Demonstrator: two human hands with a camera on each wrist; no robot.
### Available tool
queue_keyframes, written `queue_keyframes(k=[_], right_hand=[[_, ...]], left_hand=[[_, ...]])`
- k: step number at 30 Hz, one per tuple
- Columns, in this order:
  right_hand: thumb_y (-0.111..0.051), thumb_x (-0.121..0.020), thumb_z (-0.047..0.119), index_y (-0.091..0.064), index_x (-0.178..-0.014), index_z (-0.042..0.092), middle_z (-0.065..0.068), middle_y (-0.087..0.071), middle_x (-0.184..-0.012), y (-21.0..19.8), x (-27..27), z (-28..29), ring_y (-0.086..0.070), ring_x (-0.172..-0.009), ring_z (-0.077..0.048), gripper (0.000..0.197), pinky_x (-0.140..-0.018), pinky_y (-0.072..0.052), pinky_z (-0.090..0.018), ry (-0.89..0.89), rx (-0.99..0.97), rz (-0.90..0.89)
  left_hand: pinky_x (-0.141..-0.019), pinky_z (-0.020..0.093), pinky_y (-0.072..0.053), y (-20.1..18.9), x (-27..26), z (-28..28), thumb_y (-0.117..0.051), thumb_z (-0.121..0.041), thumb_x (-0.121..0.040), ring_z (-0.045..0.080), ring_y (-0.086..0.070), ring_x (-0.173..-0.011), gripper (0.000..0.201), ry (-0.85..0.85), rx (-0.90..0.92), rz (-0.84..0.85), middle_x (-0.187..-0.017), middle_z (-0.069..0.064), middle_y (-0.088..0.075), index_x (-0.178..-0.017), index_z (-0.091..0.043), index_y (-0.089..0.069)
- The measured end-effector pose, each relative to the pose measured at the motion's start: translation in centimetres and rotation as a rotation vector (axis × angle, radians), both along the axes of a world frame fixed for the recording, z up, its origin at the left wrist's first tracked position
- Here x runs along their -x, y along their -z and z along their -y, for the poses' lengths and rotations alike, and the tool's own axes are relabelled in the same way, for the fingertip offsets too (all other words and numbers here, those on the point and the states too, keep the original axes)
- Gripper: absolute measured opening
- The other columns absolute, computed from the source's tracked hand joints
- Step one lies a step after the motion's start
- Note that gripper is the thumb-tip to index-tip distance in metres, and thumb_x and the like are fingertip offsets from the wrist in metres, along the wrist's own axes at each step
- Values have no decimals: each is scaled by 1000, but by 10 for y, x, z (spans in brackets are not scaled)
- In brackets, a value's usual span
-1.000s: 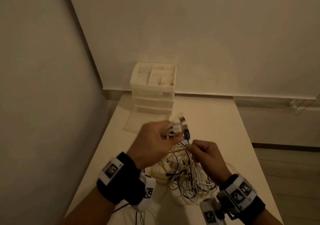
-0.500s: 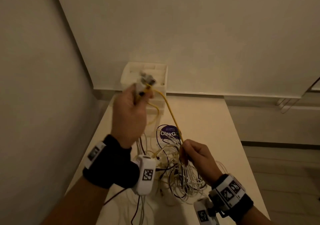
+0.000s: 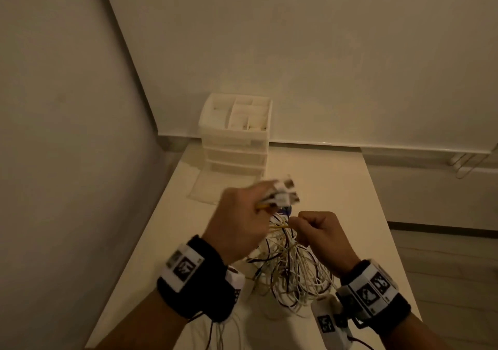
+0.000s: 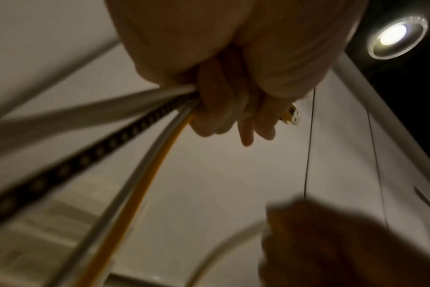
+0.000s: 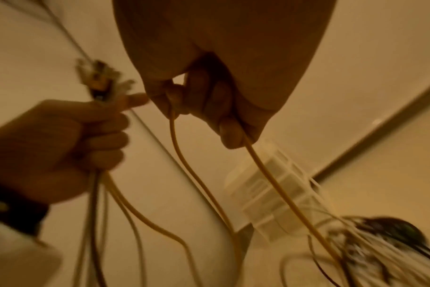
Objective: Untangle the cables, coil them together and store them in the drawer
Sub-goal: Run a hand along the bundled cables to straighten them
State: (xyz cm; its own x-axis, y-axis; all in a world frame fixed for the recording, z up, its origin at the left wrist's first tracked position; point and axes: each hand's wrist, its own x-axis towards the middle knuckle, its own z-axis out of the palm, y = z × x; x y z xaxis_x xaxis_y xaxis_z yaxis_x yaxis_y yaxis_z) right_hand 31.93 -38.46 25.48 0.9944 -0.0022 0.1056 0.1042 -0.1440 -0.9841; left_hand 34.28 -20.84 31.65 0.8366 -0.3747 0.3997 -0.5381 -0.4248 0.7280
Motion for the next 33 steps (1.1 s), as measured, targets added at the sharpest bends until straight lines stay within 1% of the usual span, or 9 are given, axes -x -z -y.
queue_keyframes(k=[5, 9, 12, 14, 19, 22, 25, 30, 33], right_hand=[[-59, -83, 40, -44, -54, 6, -10, -35, -52, -21, -3, 6, -29, -50, -21, 48, -53, -25, -37, -39, -142, 5], [-47, -96, 31, -64, -72, 3, -12, -54, -61, -13, 4, 6, -47, -57, -24, 41, -60, -40, -35, -141, -171, 25], [-43, -99, 27, -62, -77, 2, -10, -58, -65, 3, 4, 0, -54, -62, -21, 39, -65, -45, -32, -155, -55, 73], [-43, -99, 30, -59, -74, 2, -1, -57, -63, 22, 5, -4, -54, -61, -13, 41, -65, -44, -25, -140, 23, 42], [-52, -93, 37, -44, -59, 16, 8, -38, -54, 58, 5, -1, -37, -53, -9, 41, -55, -34, -22, 56, 4, -64], [-62, -93, 21, -37, -56, 5, -5, -33, -55, 57, -3, 1, -32, -56, -15, 47, -57, -31, -31, 132, -86, -88], [-66, -88, 10, -35, -53, -1, -10, -32, -54, 40, -10, 1, -32, -55, -17, 48, -57, -32, -33, 128, -129, -71], [-62, -76, 14, -43, -42, 17, 1, -33, -46, -12, -6, -1, -31, -46, -15, 39, -54, -30, -35, 6, -251, -4], [-58, -83, 14, -47, -44, 20, 4, -37, -46, -31, 2, -1, -32, -45, -13, 40, -52, -32, -30, -90, -354, 21]], left_hand=[[-49, 39, -36, 18, -10, 15, -58, -11, -86, 23, -46, -52, 21, -6, -124, -32, -55, -5, -48, -67, -18, -51], [-53, 32, -40, 3, -9, 13, -51, -3, -80, 14, -51, -57, 13, -74, -85, 22, -64, -3, -60, -77, -11, -62], [-54, 16, -45, -16, -9, 9, -53, 5, -84, 2, -58, -60, 24, -183, -9, 89, -73, -6, -67, -93, -10, -70], [-55, 7, -41, -32, -13, 1, -57, 6, -87, -9, -55, -60, 20, -309, 130, 122, -71, -15, -62, -87, -11, -68], [-58, 24, -41, -45, -29, -33, -59, -26, -93, 2, -50, -58, 16, -482, 299, 182, -65, -12, -59, -82, -16, -66], [-56, 24, -41, -34, -20, -34, -62, -27, -92, 5, -51, -58, 14, -416, 190, 172, -66, -6, -62, -94, -17, -70], [-60, 8, -43, -21, -2, -17, -68, -20, -89, -7, -58, -67, 22, -212, 150, -4, -81, -20, -68, -110, -25, -70], [-54, 11, -35, 6, 9, 6, -68, -26, -89, -2, -53, -58, 5, -27, -94, -71, -65, -20, -61, -92, -25, -72], [-49, 19, -31, 14, 8, 6, -66, -24, -90, 9, -46, -54, 17, -33, -82, -70, -57, -12, -53, -75, -22, -60]])
